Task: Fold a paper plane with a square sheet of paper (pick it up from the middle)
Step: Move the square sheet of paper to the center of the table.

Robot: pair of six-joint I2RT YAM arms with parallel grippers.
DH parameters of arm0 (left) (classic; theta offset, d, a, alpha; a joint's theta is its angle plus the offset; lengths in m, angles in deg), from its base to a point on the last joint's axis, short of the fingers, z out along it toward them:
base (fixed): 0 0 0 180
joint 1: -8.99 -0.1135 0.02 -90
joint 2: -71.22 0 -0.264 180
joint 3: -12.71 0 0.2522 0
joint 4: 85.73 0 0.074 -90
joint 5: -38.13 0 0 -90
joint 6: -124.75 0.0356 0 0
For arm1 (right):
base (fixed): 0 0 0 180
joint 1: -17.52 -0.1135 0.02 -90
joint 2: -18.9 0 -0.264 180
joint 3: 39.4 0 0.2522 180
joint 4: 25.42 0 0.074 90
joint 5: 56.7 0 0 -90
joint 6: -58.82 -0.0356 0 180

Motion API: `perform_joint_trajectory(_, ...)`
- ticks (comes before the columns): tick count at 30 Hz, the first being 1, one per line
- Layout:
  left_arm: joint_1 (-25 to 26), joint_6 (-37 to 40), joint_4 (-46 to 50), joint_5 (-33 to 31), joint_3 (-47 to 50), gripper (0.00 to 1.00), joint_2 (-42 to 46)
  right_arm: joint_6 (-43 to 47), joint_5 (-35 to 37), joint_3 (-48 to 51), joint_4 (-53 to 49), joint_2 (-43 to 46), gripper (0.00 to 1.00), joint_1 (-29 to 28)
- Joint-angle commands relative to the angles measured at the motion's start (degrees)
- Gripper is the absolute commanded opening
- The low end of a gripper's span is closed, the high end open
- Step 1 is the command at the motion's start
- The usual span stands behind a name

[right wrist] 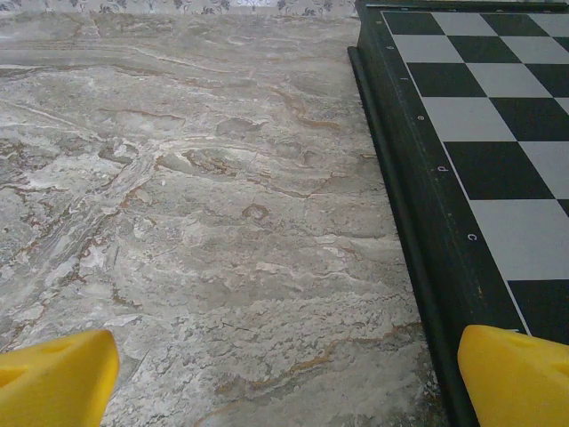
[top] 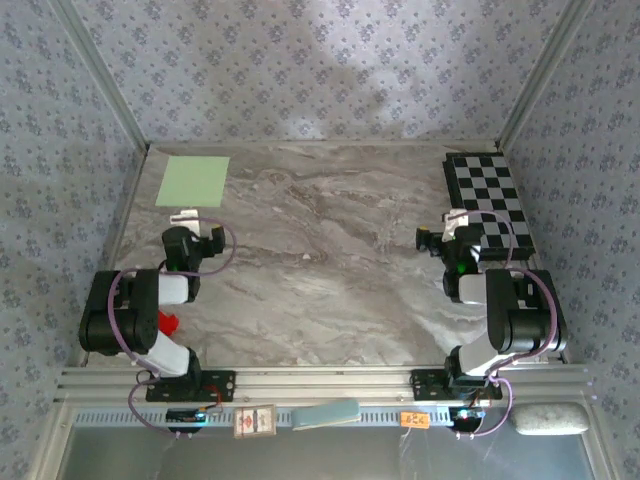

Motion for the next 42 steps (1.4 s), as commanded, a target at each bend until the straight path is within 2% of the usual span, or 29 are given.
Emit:
perform_joint_trajectory(1, 0.1, -0.1, -0.4, -0.4, -1.1, 1.00, -0.4, -0.7, -0.5, -1.0, -0.5, -0.3, 1.00, 0.3)
perform_joint_trajectory(33, 0.1, -0.1, -0.3, -0.5, -0.9, 1.00, 0.0, -0.8, -0.2, -0.8, 0.2, 0.0, 1.00, 0.2)
perform_joint_trajectory(35, 0.2, -0.5, 2.3, -1.8, -1.5, 1.00, 2.2, -0.2, 1.2, -2.0, -4.3, 3.0, 1.00, -0.4)
perform_joint_trajectory(39, 0.2, -2.2, 15.8, -6.0, -5.6, 1.00, 10.5, -1.4, 5.7, -7.0, -17.7, 10.1, 1.00, -1.1)
perform_joint_trajectory(42, 0.2, -6.9, 25.4, -8.0, -10.6, 1.00, 15.0, -6.9, 7.9, -10.1, -23.1, 14.0, 1.00, -1.2)
